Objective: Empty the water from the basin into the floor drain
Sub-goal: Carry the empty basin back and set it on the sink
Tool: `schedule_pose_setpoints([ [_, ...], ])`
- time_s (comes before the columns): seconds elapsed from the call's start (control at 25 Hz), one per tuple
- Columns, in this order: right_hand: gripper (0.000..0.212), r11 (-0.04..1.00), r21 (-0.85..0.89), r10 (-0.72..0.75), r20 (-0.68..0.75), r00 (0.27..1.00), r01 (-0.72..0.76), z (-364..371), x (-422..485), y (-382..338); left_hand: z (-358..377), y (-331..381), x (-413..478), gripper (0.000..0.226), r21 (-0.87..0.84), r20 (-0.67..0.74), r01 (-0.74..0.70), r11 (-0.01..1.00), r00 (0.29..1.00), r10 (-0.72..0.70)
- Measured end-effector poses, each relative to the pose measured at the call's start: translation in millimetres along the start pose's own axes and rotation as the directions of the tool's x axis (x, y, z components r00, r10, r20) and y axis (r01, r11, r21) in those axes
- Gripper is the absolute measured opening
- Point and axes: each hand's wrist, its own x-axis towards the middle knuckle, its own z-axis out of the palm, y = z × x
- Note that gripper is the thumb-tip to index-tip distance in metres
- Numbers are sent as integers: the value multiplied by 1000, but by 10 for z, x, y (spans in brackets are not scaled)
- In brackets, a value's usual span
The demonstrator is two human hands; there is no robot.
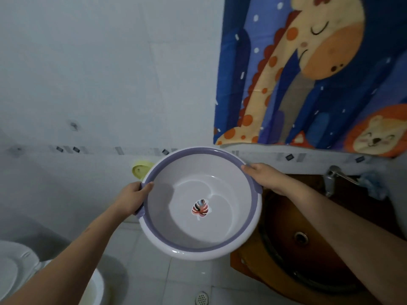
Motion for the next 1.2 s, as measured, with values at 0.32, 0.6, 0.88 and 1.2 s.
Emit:
schedule_pose_setpoints([
  [0.32, 49, 984, -7, 174, -119, 978, -176, -645, -181, 978, 905, 594, 186, 51, 91, 145, -115, 989, 984, 101],
  [0.6, 52, 928, 167, 364, -202, 909, -334, -1042, -442, 1987, 1853, 1193, 231, 48, 117, 293, -151, 982, 950, 111],
  [0.88, 38, 799, 265, 593, -207, 778, -539, -941, -474, 3065, 2799, 1590, 218, 42, 204, 412, -142, 968, 910, 47],
  [1.2, 54, 672, 409, 724, -188, 664, -618, -1163, -350, 3875, 3762, 1935, 235, 48, 201, 404, -89, 976, 915, 0],
])
